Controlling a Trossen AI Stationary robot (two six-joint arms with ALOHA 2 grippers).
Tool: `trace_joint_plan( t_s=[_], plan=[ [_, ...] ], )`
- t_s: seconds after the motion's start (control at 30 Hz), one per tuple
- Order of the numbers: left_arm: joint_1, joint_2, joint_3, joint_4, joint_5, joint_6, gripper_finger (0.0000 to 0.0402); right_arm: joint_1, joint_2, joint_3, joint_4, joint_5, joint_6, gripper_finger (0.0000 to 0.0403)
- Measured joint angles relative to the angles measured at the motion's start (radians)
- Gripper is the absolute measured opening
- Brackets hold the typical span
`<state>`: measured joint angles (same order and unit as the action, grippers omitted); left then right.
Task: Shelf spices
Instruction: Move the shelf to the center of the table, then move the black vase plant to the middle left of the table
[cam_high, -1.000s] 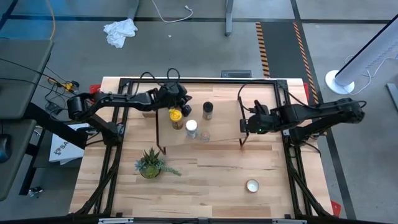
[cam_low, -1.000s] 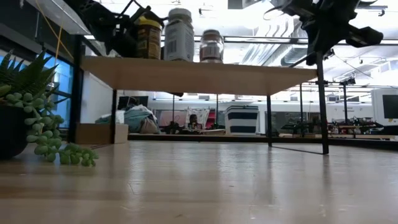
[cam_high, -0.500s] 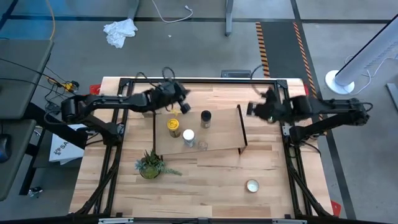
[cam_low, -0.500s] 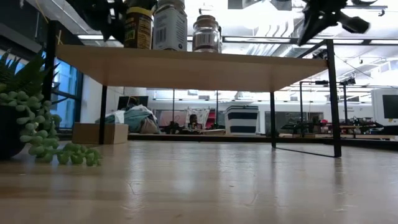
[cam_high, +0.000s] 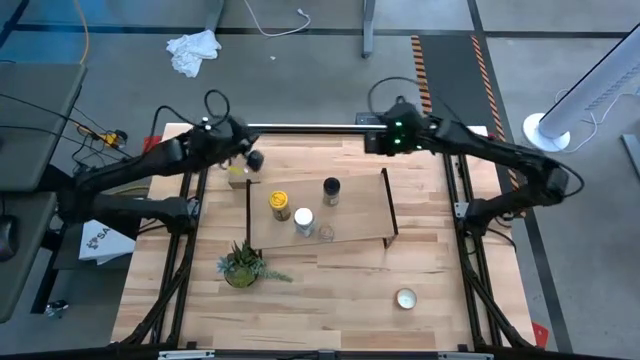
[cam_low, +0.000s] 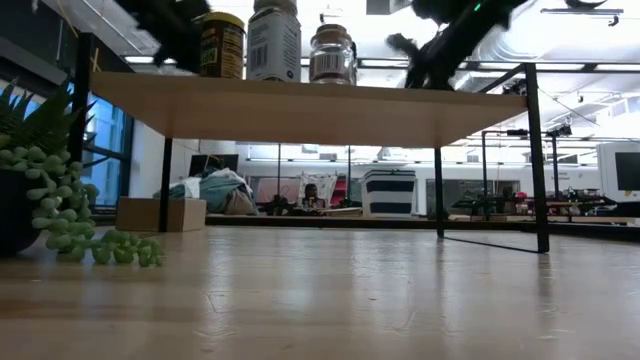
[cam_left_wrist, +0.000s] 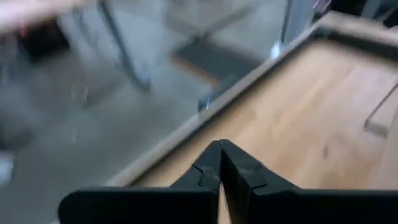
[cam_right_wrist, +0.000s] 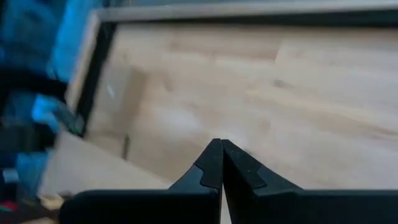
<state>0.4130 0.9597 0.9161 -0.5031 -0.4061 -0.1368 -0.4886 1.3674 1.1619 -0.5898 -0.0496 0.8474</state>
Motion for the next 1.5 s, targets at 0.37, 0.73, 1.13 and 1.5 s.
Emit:
trace_joint_plan(
  t_s=[0.37,0.73,1.13,1.5],
  plan=[
    [-0.140,-0.069,0.000,-0.492,-0.048,-0.458,0.0000,0.015,0.161,0.069,-0.103,-0.137,-0.172,0.0000],
    [-0.202,0.001,0.000,-0.604,0.058,-0.670,0.0000,0.048,0.109,0.099,-0.417,-0.052,-0.290,0.0000],
    [-0.214,0.059,0.011,-0.545,0.092,-0.605,0.0000,0.012,-0.038,0.097,-0.487,0.058,-0.268,0.0000],
    [-0.432,0.041,0.207,-0.623,0.403,-0.635,0.0000,-0.036,-0.170,0.097,-0.449,0.103,-0.219,0.0000]
  ],
)
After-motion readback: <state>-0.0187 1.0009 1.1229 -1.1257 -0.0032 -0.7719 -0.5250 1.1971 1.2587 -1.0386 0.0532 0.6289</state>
